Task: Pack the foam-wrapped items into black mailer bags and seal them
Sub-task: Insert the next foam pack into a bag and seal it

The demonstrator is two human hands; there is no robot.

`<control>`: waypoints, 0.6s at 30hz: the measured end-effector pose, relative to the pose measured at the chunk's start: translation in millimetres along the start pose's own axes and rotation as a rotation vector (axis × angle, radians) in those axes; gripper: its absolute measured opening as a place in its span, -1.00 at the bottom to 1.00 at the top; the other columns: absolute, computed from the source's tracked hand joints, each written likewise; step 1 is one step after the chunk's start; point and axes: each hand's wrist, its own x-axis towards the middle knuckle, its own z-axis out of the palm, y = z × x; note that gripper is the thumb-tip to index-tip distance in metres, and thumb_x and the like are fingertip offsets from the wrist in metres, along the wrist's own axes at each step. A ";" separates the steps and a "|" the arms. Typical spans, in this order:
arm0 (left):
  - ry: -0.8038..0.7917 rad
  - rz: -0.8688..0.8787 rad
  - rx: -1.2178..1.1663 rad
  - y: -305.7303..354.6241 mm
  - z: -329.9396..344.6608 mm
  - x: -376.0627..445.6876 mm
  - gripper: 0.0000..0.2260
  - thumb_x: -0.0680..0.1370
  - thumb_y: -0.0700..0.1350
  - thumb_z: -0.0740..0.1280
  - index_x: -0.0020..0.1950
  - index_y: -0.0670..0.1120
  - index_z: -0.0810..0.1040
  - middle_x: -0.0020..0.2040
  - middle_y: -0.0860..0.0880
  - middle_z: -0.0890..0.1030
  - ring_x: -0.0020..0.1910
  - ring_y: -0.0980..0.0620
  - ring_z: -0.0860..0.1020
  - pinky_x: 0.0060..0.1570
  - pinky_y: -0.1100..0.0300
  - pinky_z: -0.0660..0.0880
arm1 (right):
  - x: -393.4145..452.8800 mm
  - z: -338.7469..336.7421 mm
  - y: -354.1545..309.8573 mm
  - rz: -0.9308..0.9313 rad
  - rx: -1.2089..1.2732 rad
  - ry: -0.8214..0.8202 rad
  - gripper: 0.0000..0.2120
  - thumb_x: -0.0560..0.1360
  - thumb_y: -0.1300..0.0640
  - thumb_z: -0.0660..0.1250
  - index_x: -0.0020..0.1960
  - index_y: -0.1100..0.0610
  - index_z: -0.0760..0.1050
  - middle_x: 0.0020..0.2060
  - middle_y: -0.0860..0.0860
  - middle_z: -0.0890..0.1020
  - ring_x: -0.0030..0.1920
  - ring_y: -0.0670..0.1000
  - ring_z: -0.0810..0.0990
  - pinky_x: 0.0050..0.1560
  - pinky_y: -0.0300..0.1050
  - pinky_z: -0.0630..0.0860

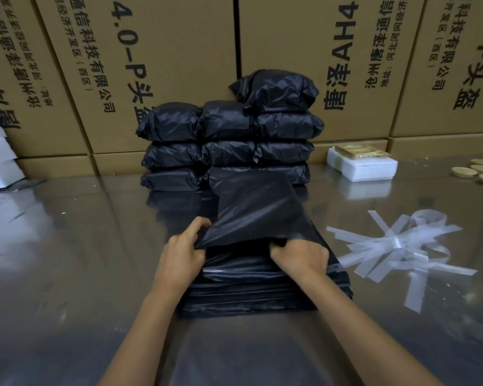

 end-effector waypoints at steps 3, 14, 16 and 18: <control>0.006 -0.043 -0.015 -2.0 -0.7 -0.8 -0.46 0.37 -0.41 0.21 0.13 0.17 0.45 -0.34 -0.05 0.55 -0.35 -0.08 0.50 -0.30 -0.07 0.49 | 4.3 -19.3 15.7 0.030 0.007 -0.184 -0.59 0.57 -0.09 0.20 -0.38 0.11 0.40 -0.41 -0.01 0.46 -0.21 0.11 0.56 -0.25 -0.11 0.34; -0.464 -0.118 -0.104 -15.2 -40.5 -2.9 -0.80 0.49 -0.11 0.47 0.05 0.15 0.62 0.05 0.00 0.47 0.10 0.02 0.50 0.07 0.23 0.38 | -37.7 -81.4 40.4 -0.107 0.366 0.253 -0.82 0.46 -0.02 0.32 -0.29 -0.02 0.59 -0.42 -0.15 0.63 -0.30 -0.05 0.61 -0.27 -0.10 0.51; -0.442 -0.117 -0.248 -2.8 -57.1 9.6 -0.87 0.43 0.17 0.46 -0.03 0.26 0.63 0.09 0.13 0.52 0.13 0.19 0.49 0.04 0.27 0.36 | -19.7 -90.6 42.5 -0.167 0.456 0.323 -0.91 0.49 0.00 0.34 -0.16 -0.03 0.58 -0.29 -0.18 0.64 -0.19 -0.05 0.62 -0.17 -0.05 0.54; -0.291 -0.078 -0.354 16.7 -55.5 36.3 -0.65 0.42 0.34 0.33 0.11 0.22 0.59 0.15 0.19 0.56 0.17 0.23 0.50 0.08 0.27 0.39 | 12.1 -92.3 33.6 -0.240 0.466 0.328 -0.80 0.53 -0.05 0.35 0.09 0.01 0.54 -0.04 -0.12 0.65 0.03 -0.02 0.61 -0.05 -0.08 0.49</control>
